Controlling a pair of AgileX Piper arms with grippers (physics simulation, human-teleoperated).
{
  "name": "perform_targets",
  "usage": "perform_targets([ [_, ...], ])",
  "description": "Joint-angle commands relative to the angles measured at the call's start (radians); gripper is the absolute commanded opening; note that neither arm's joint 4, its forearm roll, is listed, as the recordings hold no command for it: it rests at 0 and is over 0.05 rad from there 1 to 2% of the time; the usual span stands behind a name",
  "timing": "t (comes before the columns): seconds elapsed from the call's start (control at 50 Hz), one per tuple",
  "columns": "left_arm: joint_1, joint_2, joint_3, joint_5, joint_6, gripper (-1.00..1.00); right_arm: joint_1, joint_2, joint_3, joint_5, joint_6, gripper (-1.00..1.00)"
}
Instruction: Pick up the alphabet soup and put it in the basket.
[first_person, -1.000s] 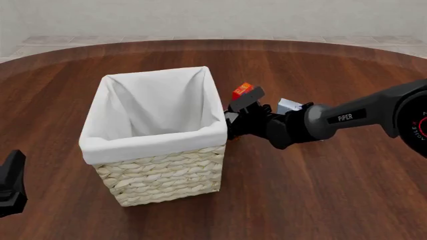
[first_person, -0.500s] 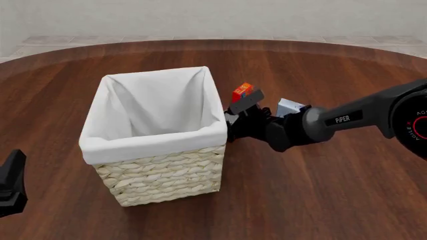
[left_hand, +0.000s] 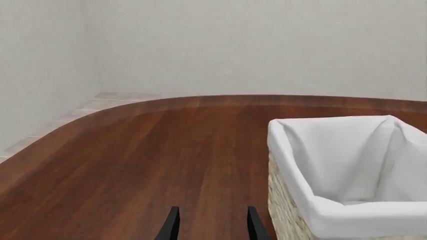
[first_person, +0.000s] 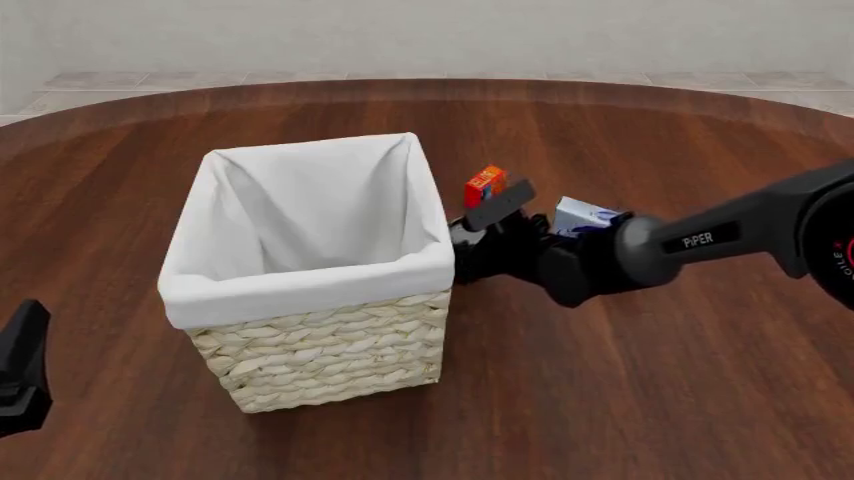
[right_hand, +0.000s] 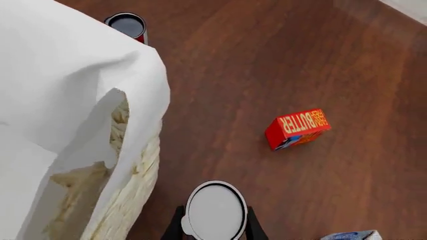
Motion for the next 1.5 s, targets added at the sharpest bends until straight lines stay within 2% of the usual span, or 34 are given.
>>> perform_targets([
  [0.02, -0.003, -0.017, -0.005, 0.018, -0.002, 1.0, -0.01, -0.026, 0.006, -0.004, 0.001, -1.0],
  [0.78, 0.009, -0.051, -0.013, 0.05, -0.021, 1.0, -0.069, -0.162, -0.008, 0.117, -0.091, -1.0],
  [1.02, 0.008, -0.056, -0.01, 0.052, -0.026, 1.0, -0.098, -0.231, -0.038, 0.185, -0.118, -1.0],
  [1.26, 0.013, -0.057, -0.014, 0.055, -0.031, 1.0, -0.121, -0.288, -0.088, 0.27, -0.086, -1.0],
  [1.28, 0.013, -0.057, -0.014, 0.055, -0.033, 1.0, -0.125, -0.296, -0.1, 0.286, -0.056, -1.0],
  [1.38, 0.013, -0.059, -0.016, 0.056, -0.034, 1.0, -0.147, -0.313, -0.126, 0.311, -0.051, -1.0],
  [1.5, 0.013, -0.061, -0.024, 0.062, -0.036, 1.0, -0.204, -0.309, -0.208, 0.385, -0.004, -1.0],
])
